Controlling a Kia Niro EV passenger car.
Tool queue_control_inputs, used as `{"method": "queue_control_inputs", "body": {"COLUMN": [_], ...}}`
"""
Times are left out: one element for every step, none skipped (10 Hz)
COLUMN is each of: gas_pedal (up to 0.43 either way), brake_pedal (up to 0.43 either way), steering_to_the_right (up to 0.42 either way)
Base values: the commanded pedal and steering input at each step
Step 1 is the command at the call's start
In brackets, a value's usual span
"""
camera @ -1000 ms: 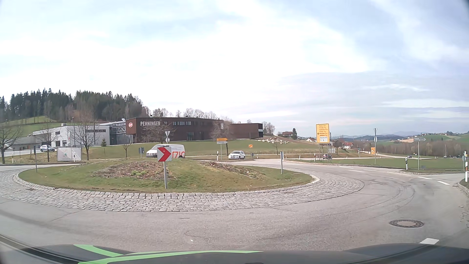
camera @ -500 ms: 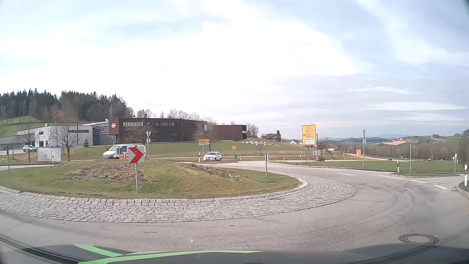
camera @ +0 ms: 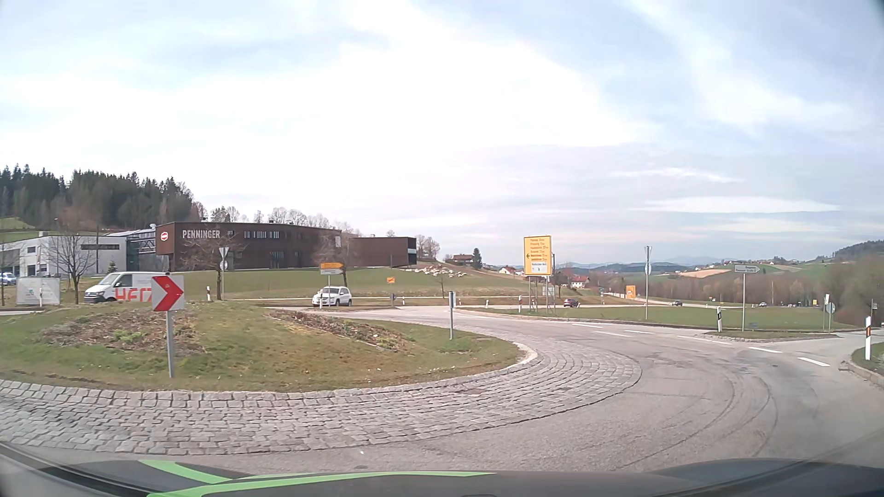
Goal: Follow the waypoints while adhering to traffic rules and regulations
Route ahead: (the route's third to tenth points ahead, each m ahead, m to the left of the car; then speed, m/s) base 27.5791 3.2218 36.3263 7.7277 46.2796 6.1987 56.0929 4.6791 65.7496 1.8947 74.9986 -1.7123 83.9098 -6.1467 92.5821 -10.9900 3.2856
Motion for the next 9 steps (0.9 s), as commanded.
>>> {"method": "queue_control_inputs", "body": {"gas_pedal": [0.138, 0.138, 0.138, 0.138, 0.138, 0.138, 0.138, 0.13, 0.11], "brake_pedal": [0.0, 0.0, 0.0, 0.0, 0.0, 0.0, 0.0, 0.0, 0.0], "steering_to_the_right": [0.319, 0.329, 0.335, 0.335, 0.332, 0.326, 0.316, 0.305, 0.28]}}
